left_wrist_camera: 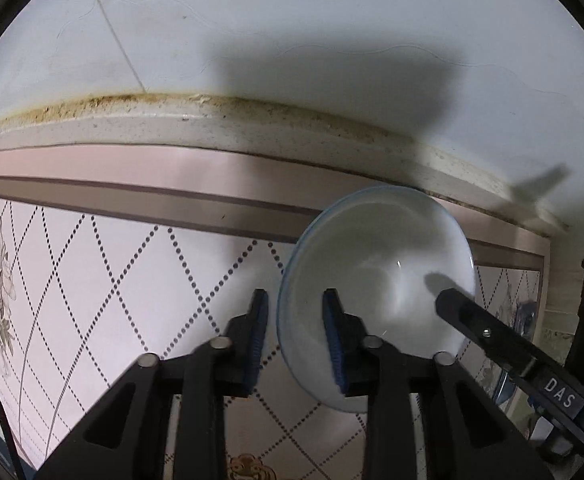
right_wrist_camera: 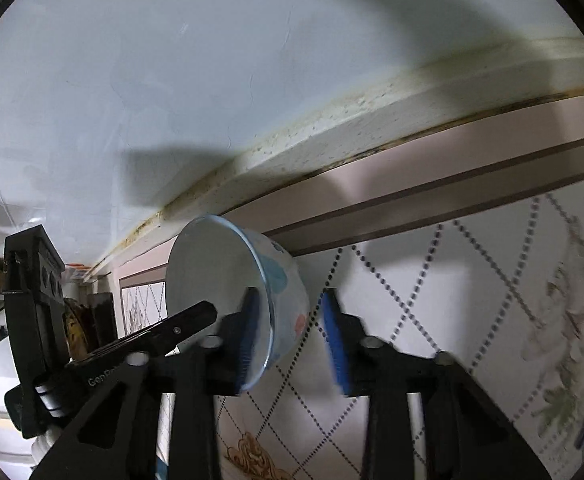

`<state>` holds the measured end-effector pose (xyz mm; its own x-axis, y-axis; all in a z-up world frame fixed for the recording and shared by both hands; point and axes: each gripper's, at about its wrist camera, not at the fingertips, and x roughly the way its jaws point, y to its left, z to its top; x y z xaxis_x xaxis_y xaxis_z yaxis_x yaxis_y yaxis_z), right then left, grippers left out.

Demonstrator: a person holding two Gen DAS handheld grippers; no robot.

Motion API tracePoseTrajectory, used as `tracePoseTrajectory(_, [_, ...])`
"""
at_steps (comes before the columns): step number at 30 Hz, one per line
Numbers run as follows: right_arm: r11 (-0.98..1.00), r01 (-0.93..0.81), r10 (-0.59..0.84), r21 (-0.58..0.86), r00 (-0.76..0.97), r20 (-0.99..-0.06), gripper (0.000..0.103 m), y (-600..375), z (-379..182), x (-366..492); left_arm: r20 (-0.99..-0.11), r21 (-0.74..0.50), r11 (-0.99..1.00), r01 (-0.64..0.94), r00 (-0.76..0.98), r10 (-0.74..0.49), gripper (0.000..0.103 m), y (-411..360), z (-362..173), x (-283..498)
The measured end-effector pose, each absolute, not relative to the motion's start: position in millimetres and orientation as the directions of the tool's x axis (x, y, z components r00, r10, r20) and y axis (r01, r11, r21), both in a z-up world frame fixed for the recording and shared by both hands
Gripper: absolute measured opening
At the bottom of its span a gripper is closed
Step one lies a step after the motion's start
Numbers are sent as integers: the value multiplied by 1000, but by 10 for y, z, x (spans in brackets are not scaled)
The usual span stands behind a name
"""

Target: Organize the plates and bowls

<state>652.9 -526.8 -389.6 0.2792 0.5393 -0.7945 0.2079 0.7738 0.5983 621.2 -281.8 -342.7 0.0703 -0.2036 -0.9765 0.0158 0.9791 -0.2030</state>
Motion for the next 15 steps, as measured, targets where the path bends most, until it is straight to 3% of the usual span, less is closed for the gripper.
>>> tracePoseTrajectory(1, [771, 203, 545, 604, 281, -790, 15, -5253, -3911, 6543, -977, -197, 980, 22, 79, -198, 14, -2826, -3418, 6206])
tracePoseTrajectory(15, [814, 147, 504, 563, 304, -808, 14, -5116, -3665, 6356, -968, -166, 983, 82, 177, -178, 12, -2948, -3020, 5987])
